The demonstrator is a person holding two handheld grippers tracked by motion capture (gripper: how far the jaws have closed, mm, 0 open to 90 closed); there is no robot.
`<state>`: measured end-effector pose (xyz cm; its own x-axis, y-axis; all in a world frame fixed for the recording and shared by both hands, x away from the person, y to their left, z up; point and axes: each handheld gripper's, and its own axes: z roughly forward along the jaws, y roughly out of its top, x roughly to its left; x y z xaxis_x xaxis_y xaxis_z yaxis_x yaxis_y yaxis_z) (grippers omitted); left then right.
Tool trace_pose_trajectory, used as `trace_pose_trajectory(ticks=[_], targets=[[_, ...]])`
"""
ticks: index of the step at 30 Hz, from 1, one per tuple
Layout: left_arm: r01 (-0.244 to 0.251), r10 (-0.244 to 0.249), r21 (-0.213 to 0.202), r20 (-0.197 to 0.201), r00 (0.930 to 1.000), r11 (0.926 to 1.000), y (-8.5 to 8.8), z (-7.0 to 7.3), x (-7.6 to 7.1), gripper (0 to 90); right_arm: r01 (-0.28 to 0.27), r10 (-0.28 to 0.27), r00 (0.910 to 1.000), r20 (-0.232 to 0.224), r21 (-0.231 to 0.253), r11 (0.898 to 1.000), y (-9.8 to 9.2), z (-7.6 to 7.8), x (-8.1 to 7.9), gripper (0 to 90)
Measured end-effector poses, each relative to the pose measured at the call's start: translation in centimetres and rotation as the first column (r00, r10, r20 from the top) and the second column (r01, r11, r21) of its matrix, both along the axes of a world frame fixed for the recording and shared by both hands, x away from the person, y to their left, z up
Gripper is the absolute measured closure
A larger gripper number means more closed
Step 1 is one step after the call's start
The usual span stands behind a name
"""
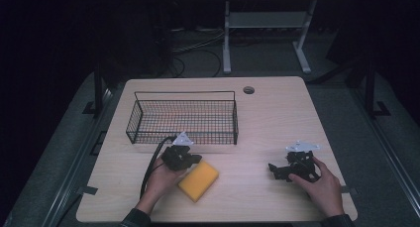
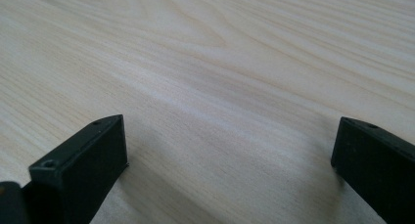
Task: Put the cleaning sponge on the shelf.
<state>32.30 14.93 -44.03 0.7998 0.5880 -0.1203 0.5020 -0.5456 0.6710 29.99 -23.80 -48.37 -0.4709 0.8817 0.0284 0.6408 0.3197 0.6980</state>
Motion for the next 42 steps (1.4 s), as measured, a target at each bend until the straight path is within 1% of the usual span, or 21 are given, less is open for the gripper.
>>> trace_pose_trajectory(ticks=[5,8,9,11,12,14,16,19,21,24,27,34,36,37,38,39,42], targets=[[0.001,-0.001,0.001,0.000,1.0000,1.0000,-0.2,0.1,0.1,89.9,-0.001,0.001,1.0000,0.001,0.000,1.000,0.0,0.0,0.0,0.0],[-0.005,0.005,-0.003,-0.003,1.0000,1.0000,0.2,0.3,0.0,89.8,0.000,0.000,1.0000,0.000,0.000,1.000,0.0,0.0,0.0,0.0],[-0.011,0.011,-0.013,-0.007,0.9999,0.9999,0.3,0.3,0.0,89.8,0.000,0.000,1.0000,0.000,0.000,1.000,0.0,0.0,0.0,0.0],[-0.009,0.009,-0.014,-0.012,0.9999,0.9999,0.7,0.5,0.0,89.7,0.000,0.000,1.0000,0.001,0.000,1.000,0.0,0.0,0.0,0.0],[-0.016,0.015,-0.019,-0.017,0.9997,0.9997,0.9,0.5,-0.1,89.7,0.000,0.000,1.0000,0.001,-0.001,1.000,0.0,0.0,0.0,0.0],[-0.021,0.021,-0.009,-0.017,0.9996,0.9997,1.3,0.8,-0.2,89.5,-0.001,0.001,1.0000,0.001,-0.001,1.000,0.0,0.0,0.0,0.0],[-0.024,0.024,-0.001,-0.024,0.9994,0.9997,1.6,0.9,-0.2,85.2,0.000,0.000,1.0000,0.000,0.000,1.000,0.0,0.0,0.0,0.0],[-0.041,0.041,0.012,-0.035,0.9985,0.9991,2.0,1.2,-0.4,78.8,0.000,0.000,1.0000,0.000,0.000,1.000,0.0,0.0,0.0,0.0],[-0.047,0.048,0.020,-0.036,0.9982,0.9987,2.1,1.4,-0.5,73.1,-0.001,0.001,1.0000,0.001,-0.001,1.000,0.0,0.0,0.0,0.0],[-0.053,0.055,0.029,-0.072,0.9959,0.9982,2.2,1.7,-0.6,62.5,-0.001,0.001,1.0000,0.001,-0.001,1.000,0.0,0.0,0.0,0.0],[-0.054,0.058,0.048,-0.090,0.9942,0.9974,2.2,1.9,-0.8,53.8,-0.001,0.001,1.0000,0.001,-0.001,1.000,0.0,0.0,0.0,0.0],[-0.042,0.050,0.080,-0.103,0.9935,0.9959,1.9,2.2,-1.1,35.2,-0.001,0.001,1.0000,0.000,0.000,1.000,0.0,0.0,0.0,0.0],[-0.044,0.052,0.082,-0.102,0.9934,0.9957,1.8,2.2,-1.2,30.8,0.000,0.000,1.0000,0.000,0.000,1.000,0.0,0.0,0.0,0.0],[-0.050,0.058,0.086,-0.101,0.9931,0.9951,1.8,2.2,-1.3,26.1,0.000,0.000,1.0000,0.000,0.000,1.000,0.0,0.0,0.0,0.0],[-0.050,0.058,0.086,-0.101,0.9931,0.9951,1.8,2.2,-1.3,23.4,0.000,0.000,1.0000,0.000,0.000,1.000,0.0,0.0,0.0,0.0],[-0.051,0.061,0.093,-0.101,0.9930,0.9944,1.7,2.2,-1.3,23.4,-0.001,0.001,1.0000,0.000,-0.001,1.000,0.0,0.0,0.0,0.0],[-0.061,0.071,0.100,-0.095,0.9930,0.9931,1.6,2.3,-1.5,14.6,-0.001,0.001,1.0000,0.001,-0.001,1.000,0.0,0.0,0.0,0.0]])
